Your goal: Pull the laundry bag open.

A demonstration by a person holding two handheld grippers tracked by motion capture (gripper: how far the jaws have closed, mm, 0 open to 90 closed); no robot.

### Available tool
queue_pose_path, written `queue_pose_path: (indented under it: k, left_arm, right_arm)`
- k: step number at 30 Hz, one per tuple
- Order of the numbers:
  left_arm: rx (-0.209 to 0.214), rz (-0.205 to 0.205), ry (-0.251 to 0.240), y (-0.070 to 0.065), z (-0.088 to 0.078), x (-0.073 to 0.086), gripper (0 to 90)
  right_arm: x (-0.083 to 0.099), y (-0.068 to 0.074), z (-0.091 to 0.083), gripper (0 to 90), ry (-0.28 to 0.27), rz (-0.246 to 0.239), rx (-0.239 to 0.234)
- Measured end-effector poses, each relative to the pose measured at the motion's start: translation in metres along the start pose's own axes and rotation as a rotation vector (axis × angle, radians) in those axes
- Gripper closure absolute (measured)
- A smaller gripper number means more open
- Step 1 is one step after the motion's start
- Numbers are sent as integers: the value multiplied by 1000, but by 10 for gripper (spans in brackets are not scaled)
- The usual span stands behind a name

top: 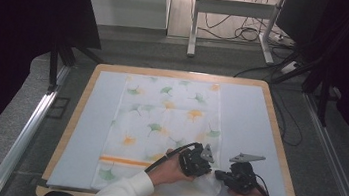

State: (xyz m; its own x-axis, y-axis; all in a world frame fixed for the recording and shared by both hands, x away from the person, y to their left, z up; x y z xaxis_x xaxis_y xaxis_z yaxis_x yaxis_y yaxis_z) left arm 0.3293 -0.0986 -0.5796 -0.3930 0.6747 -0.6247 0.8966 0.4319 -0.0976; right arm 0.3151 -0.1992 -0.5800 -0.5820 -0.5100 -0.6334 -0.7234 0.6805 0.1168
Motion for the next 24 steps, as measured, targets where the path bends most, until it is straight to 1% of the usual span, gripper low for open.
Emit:
queue_pose_path:
  k: [1,4,7,16,19,24]
  left_arm:
    - [-2,2,2,0,0,0,853]
    - [-7,6,7,0,-1,1,853]
    - [-13,9,9,2,-3,3,853]
    - [-20,-5,10,6,-9,10,853]
    - [-25,-7,16,9,-12,14,853]
    - [-26,-27,12,14,-17,20,853]
  right_arm:
    - [0,0,0,895,-2,12,-10]
    - [1,-1,0,896,-2,23,-21]
    - [1,-1,0,896,-1,22,-22]
    - [1,-1,0,897,-6,14,-21]
    - [1,-1,0,896,-5,8,-17]
    - [1,-1,0,896,-5,9,-19]
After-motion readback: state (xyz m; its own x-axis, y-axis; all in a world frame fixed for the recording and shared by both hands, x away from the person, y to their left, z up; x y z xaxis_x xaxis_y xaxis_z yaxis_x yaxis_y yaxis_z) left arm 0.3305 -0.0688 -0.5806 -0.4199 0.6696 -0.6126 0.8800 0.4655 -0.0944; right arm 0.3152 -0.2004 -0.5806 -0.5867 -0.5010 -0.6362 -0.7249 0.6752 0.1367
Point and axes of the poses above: each handheld gripper's, and its own axes: z roughly forward along the jaws, x roughly out of its underside, y roughly to its left, the point moved 8 cm from there along z, roughly forward along the jaws, and after that the axes turned 9 degrees about -z, right-handed, at the moved point
